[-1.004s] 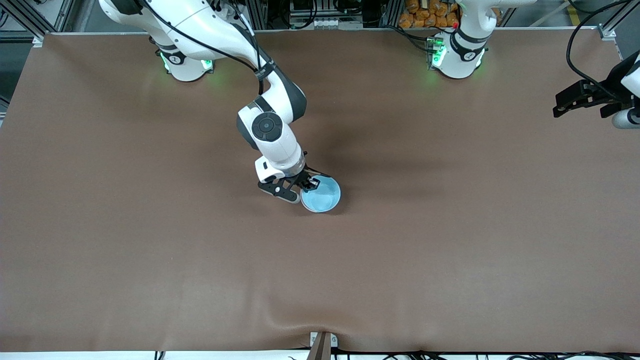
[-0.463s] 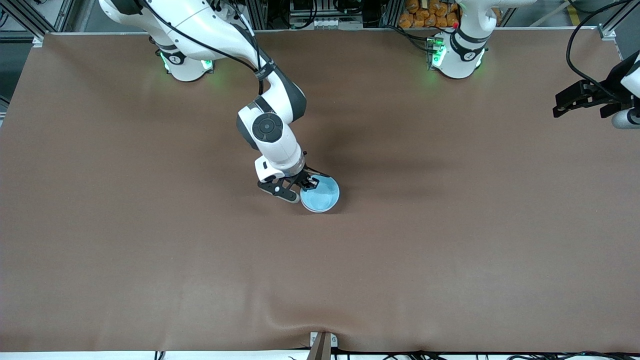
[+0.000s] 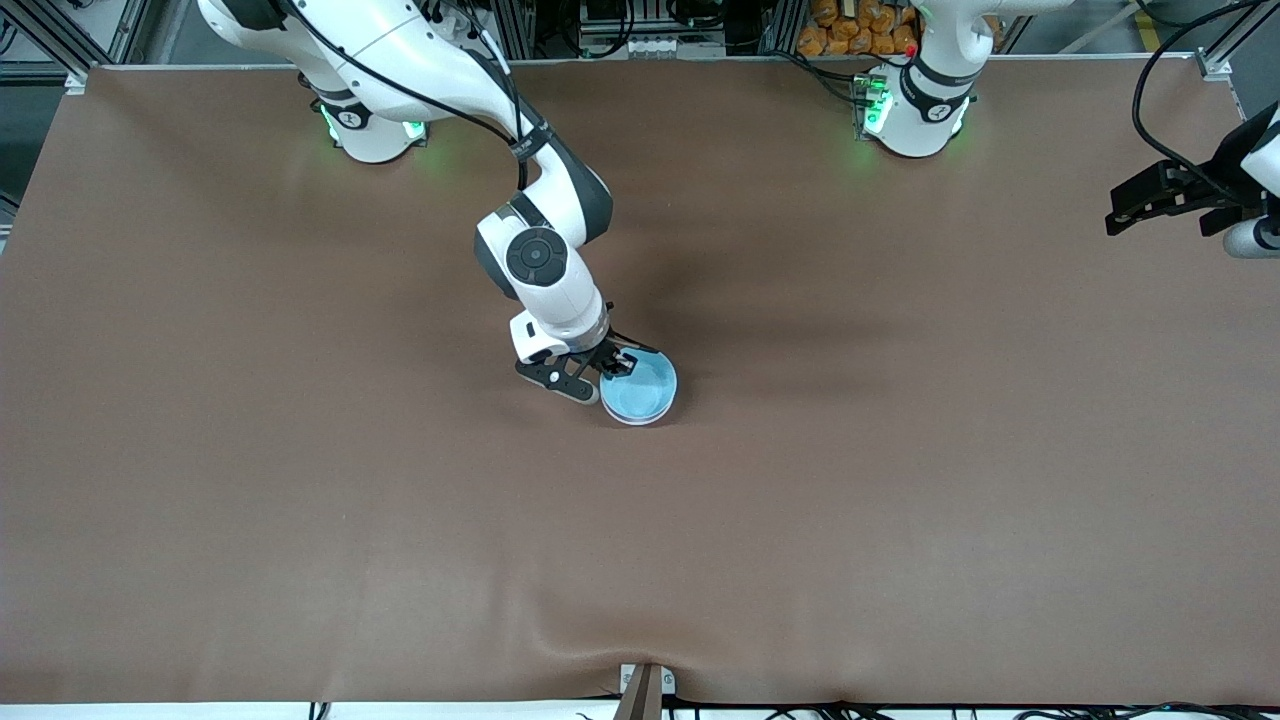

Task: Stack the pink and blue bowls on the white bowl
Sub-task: 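Open the right gripper and raise it away from the stack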

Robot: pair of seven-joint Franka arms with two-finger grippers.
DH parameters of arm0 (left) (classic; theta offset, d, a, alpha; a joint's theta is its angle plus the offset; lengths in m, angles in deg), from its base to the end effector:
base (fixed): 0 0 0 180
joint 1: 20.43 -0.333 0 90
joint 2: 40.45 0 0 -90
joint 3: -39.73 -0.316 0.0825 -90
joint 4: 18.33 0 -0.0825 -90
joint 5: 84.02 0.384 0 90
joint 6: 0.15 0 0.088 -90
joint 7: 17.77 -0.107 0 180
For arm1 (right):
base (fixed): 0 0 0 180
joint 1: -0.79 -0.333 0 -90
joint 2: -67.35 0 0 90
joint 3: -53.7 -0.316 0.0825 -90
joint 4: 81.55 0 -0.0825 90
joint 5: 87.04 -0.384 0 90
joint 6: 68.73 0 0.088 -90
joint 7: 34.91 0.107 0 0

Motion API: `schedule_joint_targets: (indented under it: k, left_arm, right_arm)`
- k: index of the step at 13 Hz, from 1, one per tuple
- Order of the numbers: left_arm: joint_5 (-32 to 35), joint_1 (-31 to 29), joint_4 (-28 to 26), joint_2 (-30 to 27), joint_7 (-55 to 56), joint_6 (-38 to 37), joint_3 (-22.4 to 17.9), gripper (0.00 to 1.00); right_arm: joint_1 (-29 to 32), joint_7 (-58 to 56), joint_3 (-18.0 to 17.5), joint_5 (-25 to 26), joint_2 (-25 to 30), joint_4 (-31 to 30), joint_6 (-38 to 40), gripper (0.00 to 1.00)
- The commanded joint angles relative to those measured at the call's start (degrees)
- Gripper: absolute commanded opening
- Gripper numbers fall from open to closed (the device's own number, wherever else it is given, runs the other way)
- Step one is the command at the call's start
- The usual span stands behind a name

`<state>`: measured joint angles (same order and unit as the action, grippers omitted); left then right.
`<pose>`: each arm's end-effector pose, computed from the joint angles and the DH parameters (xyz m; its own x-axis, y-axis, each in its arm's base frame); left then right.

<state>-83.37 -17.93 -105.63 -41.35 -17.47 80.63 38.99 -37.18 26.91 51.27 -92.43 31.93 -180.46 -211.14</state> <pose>0.5325 -0.0149 0.6416 0.9949 -0.0235 -0.0979 -0.0248 -0.9996 -0.0116 0.5238 0.4412 0.2401 0.8992 -0.4373 -0.0163 -0.4338 -0.8860 -0.1637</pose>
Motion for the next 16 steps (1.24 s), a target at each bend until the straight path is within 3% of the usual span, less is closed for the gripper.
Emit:
schedule_joint_targets:
  k: [1, 2, 7, 16]
  left_arm:
    - [-0.21, 0.05, 0.55, 0.19, -0.30, -0.80, 0.04, 1.00]
    - [-0.21, -0.12, 0.46, 0.19, -0.38, -0.80, 0.13, 1.00]
    - [-0.21, -0.21, 0.54, 0.19, -0.38, -0.80, 0.13, 1.00]
    - [-0.21, 0.05, 0.54, 0.19, -0.38, -0.80, 0.04, 1.00]
  right_arm:
    - [-0.27, 1.29, 0.15, 0.73, 0.35, 0.03, 0.03, 0.82]
    - [-0.27, 1.29, 0.15, 0.73, 0.61, 0.03, 0.03, 1.00]
    - [3.50, -1.42, 0.15, 0.73, 6.14, 0.21, 5.81, 1.00]
    - [22.04, -33.75, 0.06, 0.73, 18.54, -0.23, 30.16, 1.00]
